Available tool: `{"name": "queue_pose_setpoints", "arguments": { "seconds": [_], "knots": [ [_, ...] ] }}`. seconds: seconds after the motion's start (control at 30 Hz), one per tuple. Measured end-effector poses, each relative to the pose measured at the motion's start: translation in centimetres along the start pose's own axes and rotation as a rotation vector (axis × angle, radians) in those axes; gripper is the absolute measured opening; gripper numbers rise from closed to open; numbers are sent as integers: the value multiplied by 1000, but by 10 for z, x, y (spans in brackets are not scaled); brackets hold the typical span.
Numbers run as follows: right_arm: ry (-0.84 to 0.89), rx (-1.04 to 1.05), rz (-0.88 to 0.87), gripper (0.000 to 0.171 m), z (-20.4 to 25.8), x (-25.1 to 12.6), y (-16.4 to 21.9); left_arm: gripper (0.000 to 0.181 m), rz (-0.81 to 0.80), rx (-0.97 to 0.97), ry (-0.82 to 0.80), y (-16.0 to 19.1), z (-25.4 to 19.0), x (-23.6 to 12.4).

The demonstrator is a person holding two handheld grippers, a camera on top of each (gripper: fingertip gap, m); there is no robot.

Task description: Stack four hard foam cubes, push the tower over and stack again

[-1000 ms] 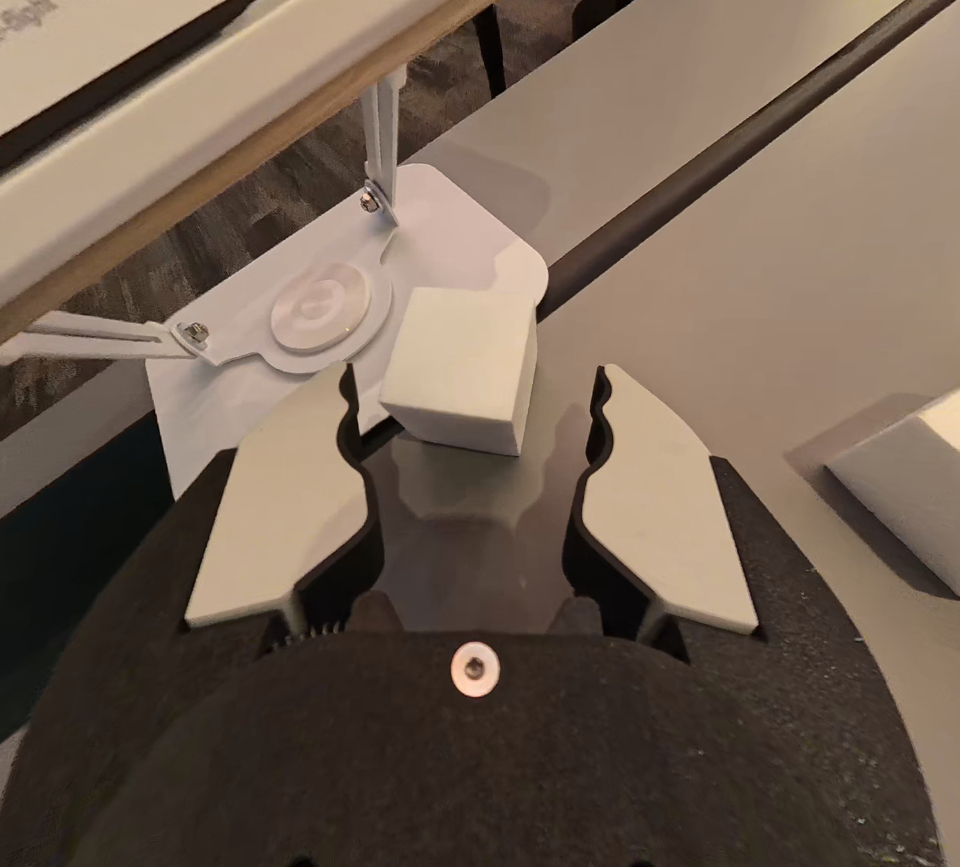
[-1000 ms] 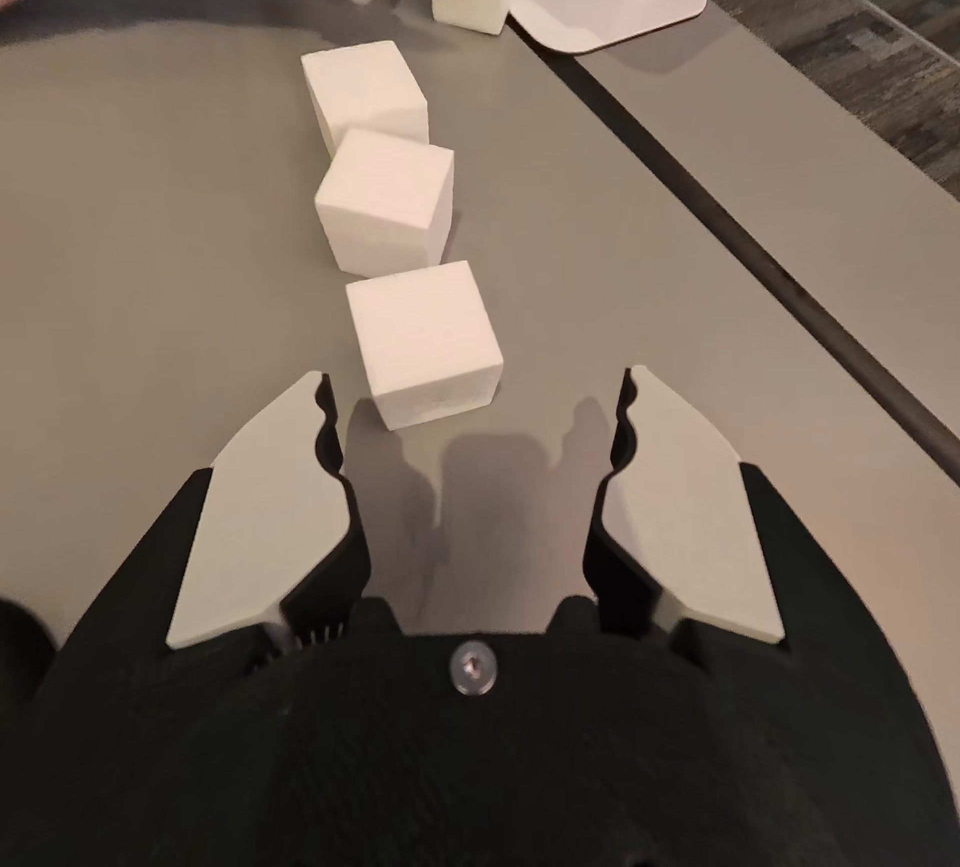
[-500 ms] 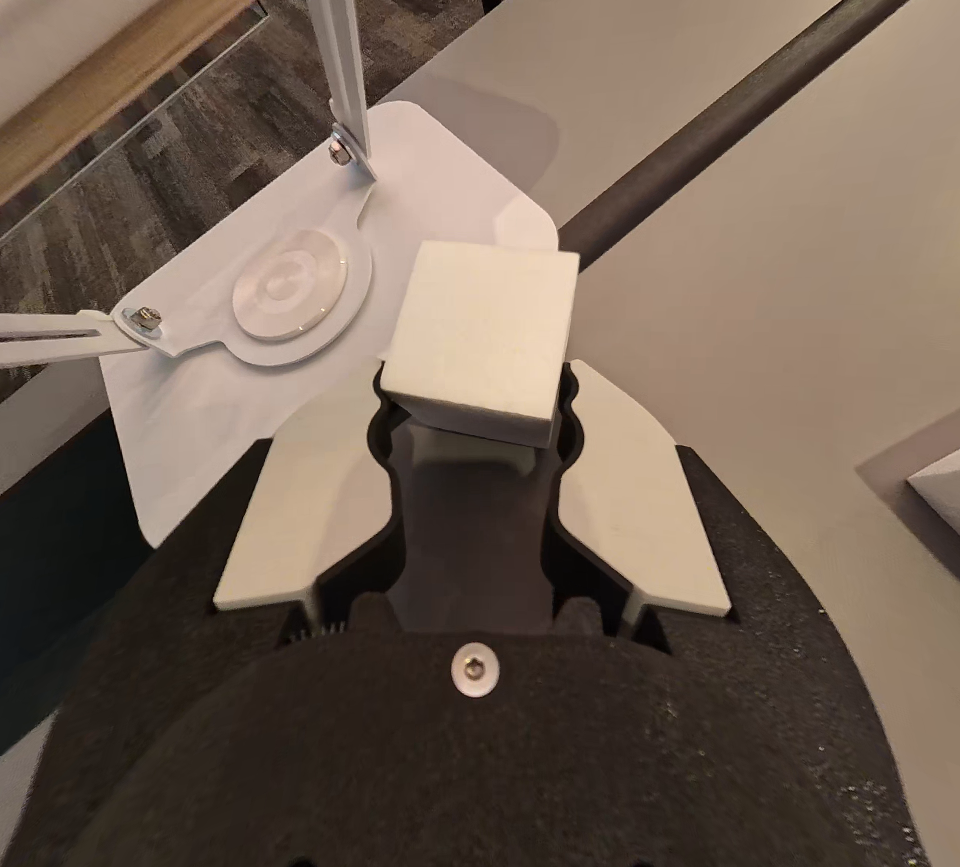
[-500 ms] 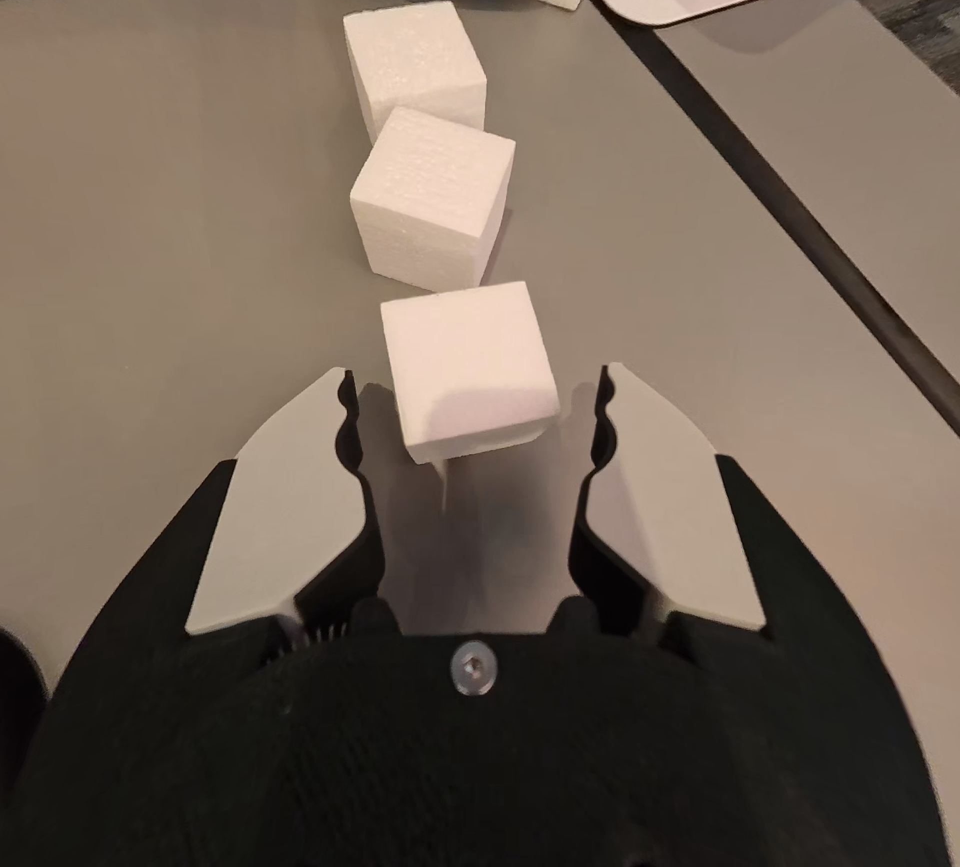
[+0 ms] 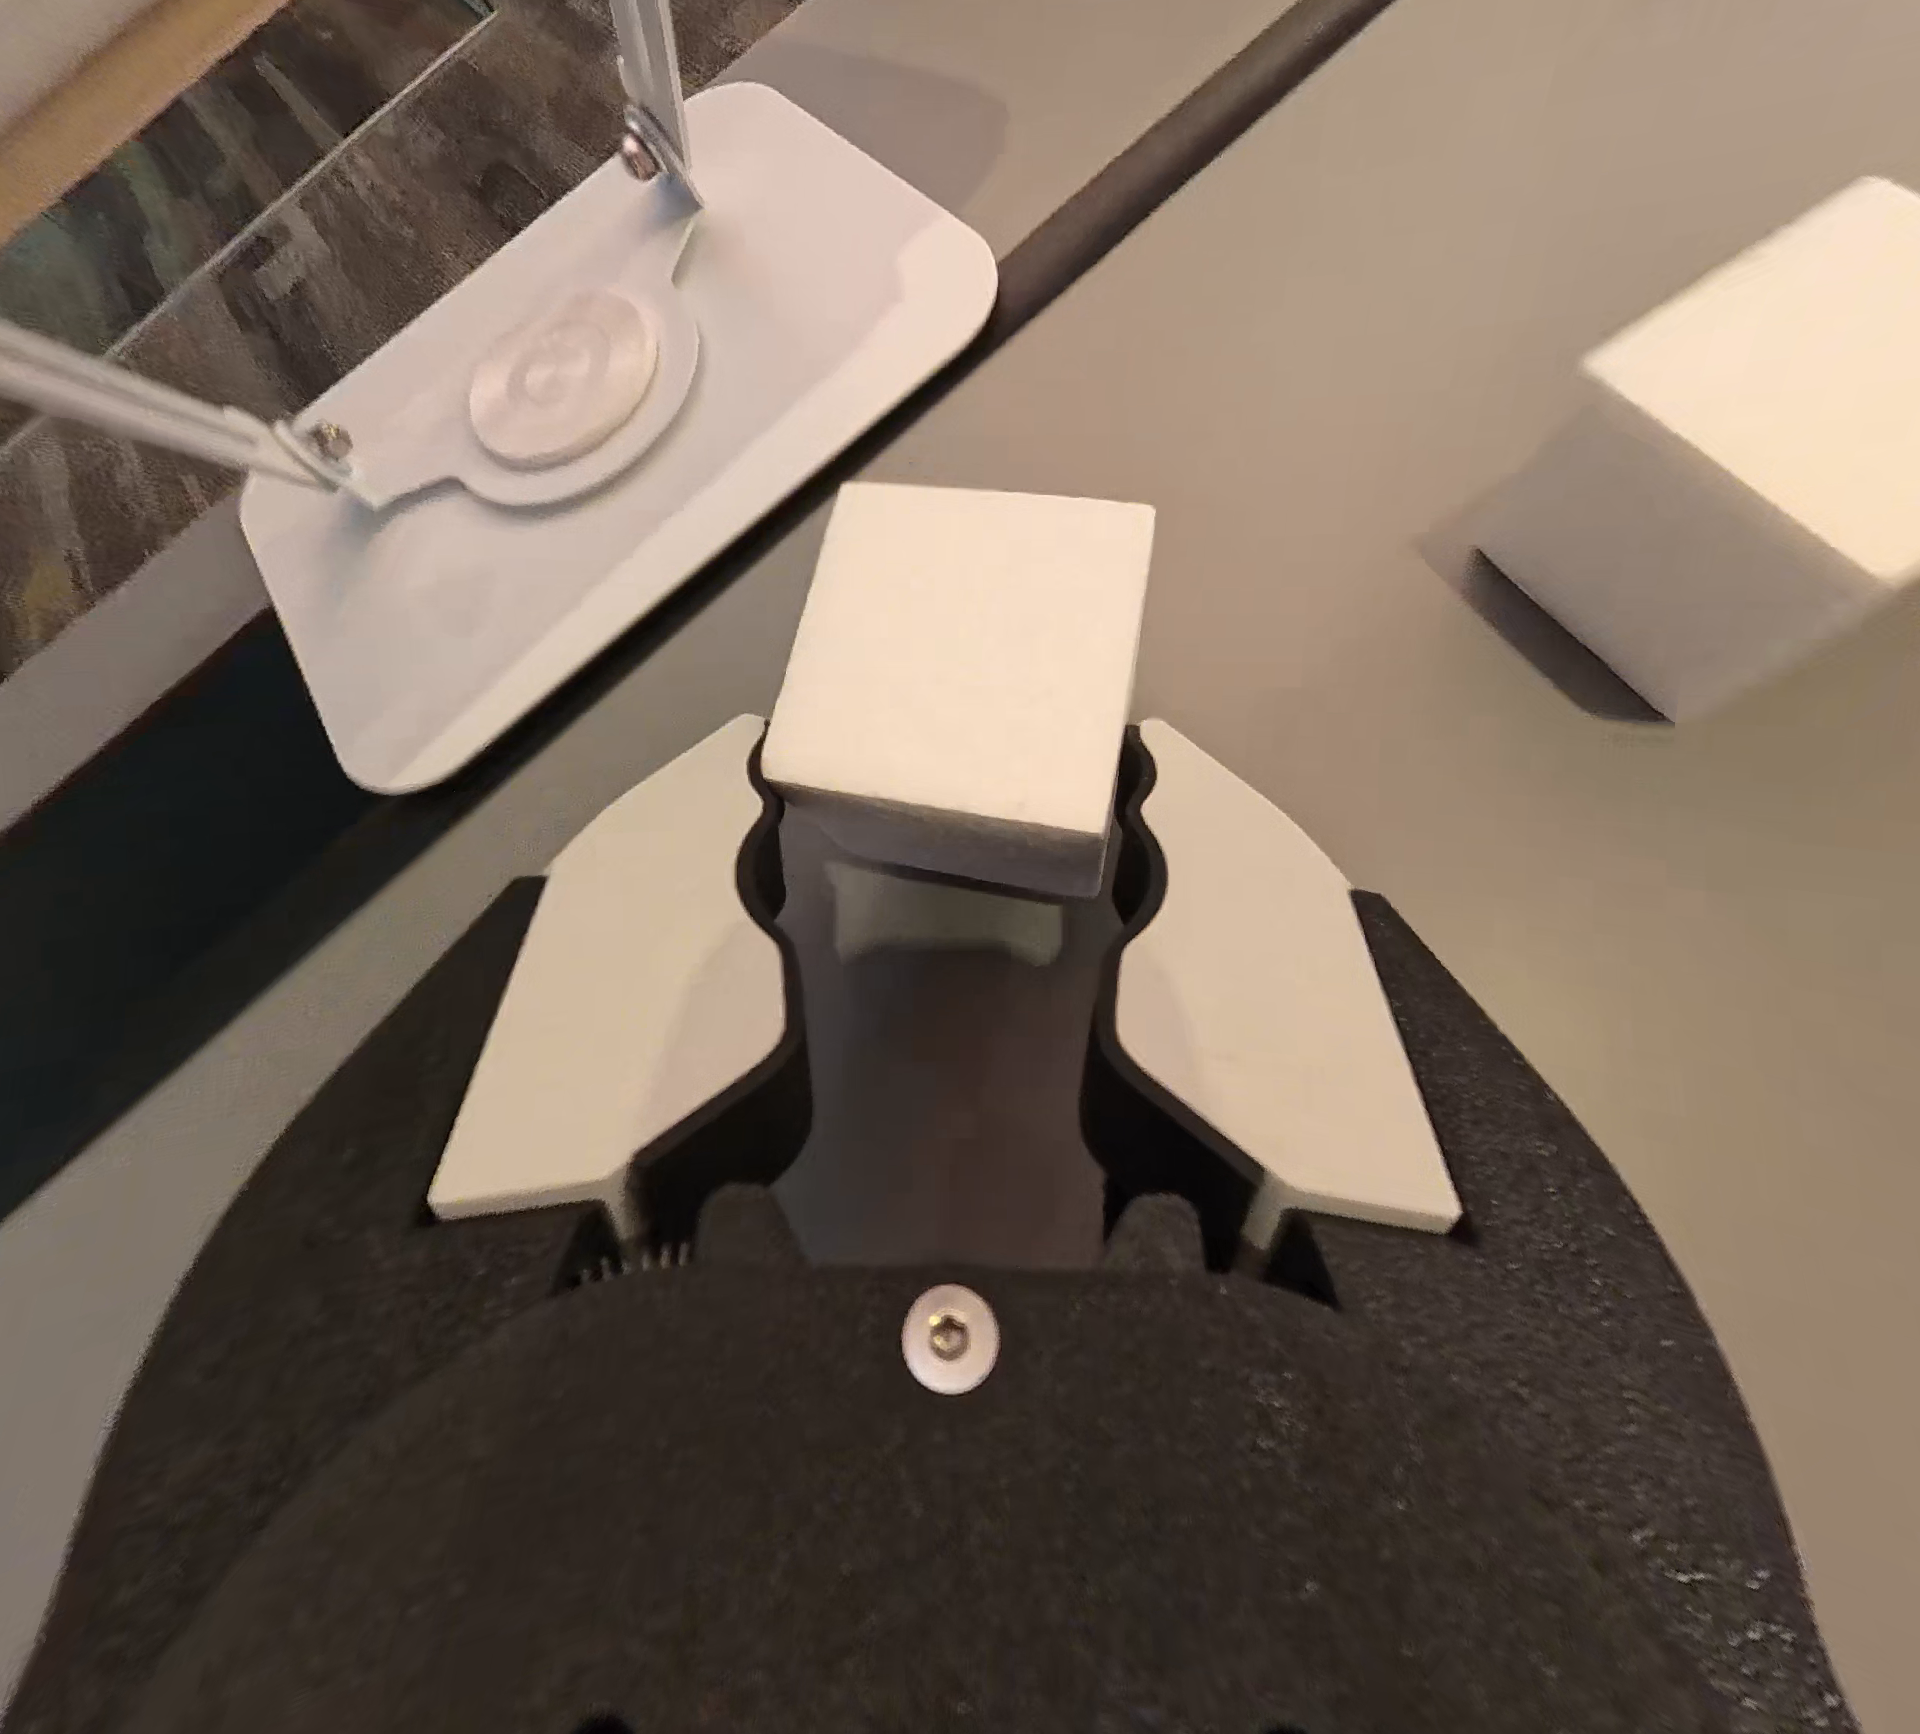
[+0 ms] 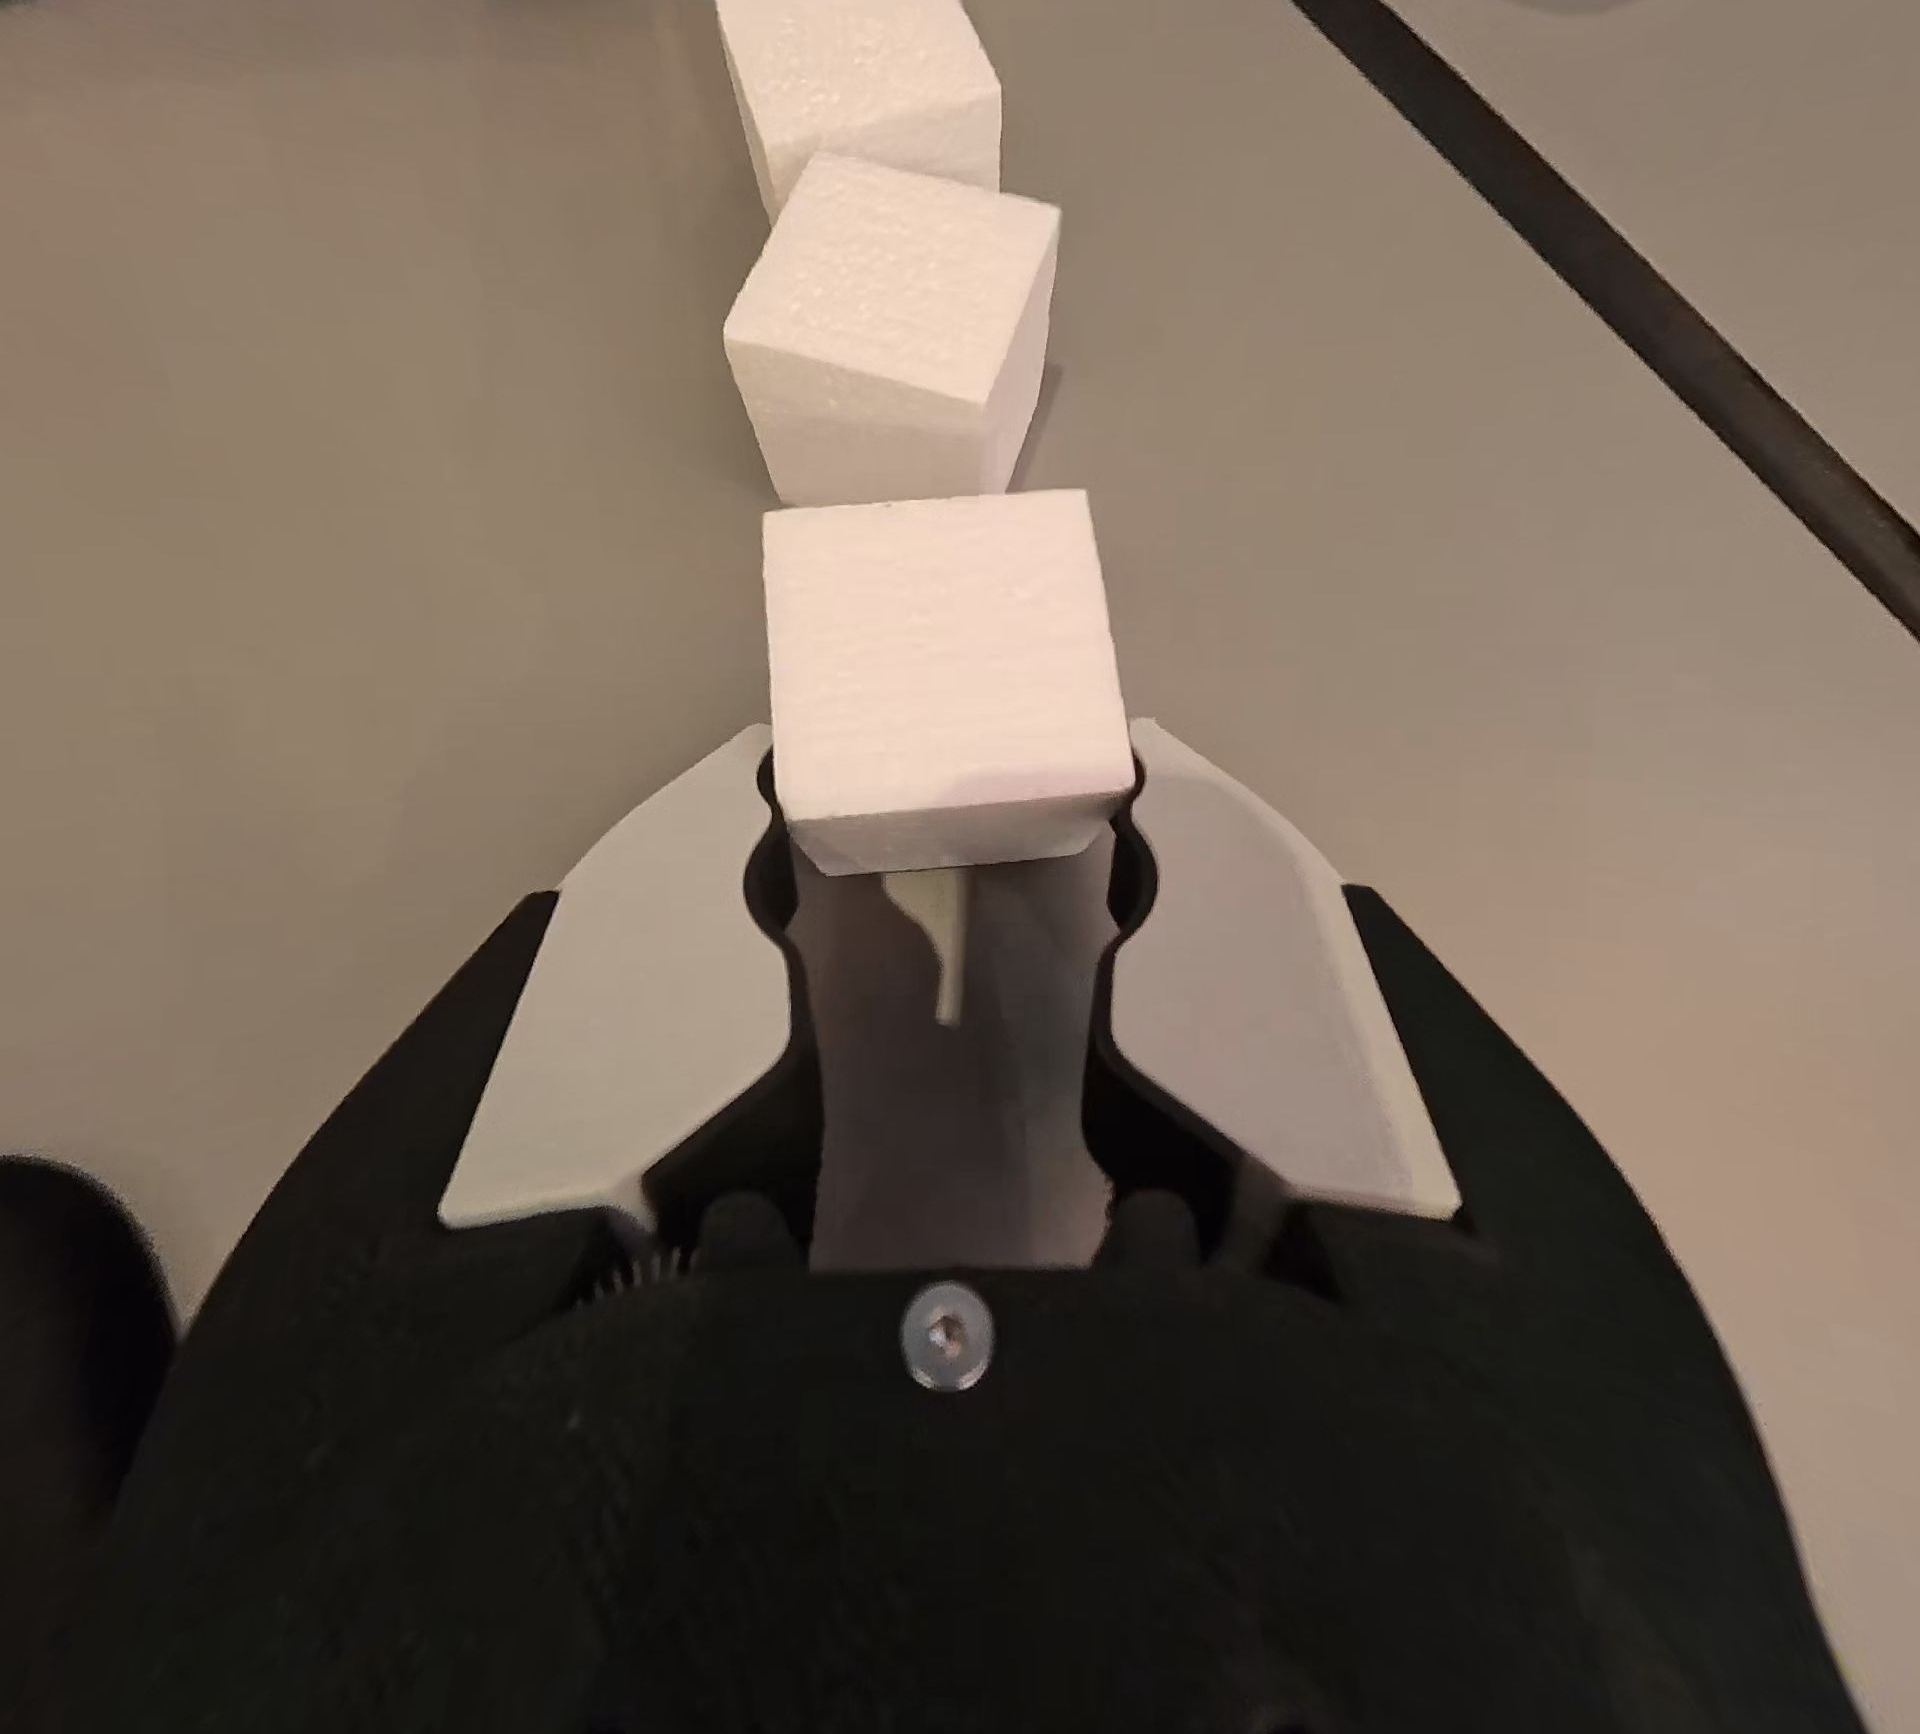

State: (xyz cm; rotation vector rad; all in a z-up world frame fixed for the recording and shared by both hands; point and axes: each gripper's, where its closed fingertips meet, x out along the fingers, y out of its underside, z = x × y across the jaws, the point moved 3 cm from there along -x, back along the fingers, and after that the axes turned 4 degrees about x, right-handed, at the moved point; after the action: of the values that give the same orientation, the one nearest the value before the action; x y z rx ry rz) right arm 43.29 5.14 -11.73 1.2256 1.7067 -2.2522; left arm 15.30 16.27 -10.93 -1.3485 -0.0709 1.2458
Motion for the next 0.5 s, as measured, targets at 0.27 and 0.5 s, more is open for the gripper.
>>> {"name": "queue_pose_setpoints", "arguments": {
  "seconds": [0.27,0.5],
  "knots": [
    [76,21,-247,59,4,-41,-100,62,-49,-27,-67,3,23,-90],
    [-2,-18,-86,60,32,34,-152,62,-144,-122,-83,-13,52,-143]
  ]
}}
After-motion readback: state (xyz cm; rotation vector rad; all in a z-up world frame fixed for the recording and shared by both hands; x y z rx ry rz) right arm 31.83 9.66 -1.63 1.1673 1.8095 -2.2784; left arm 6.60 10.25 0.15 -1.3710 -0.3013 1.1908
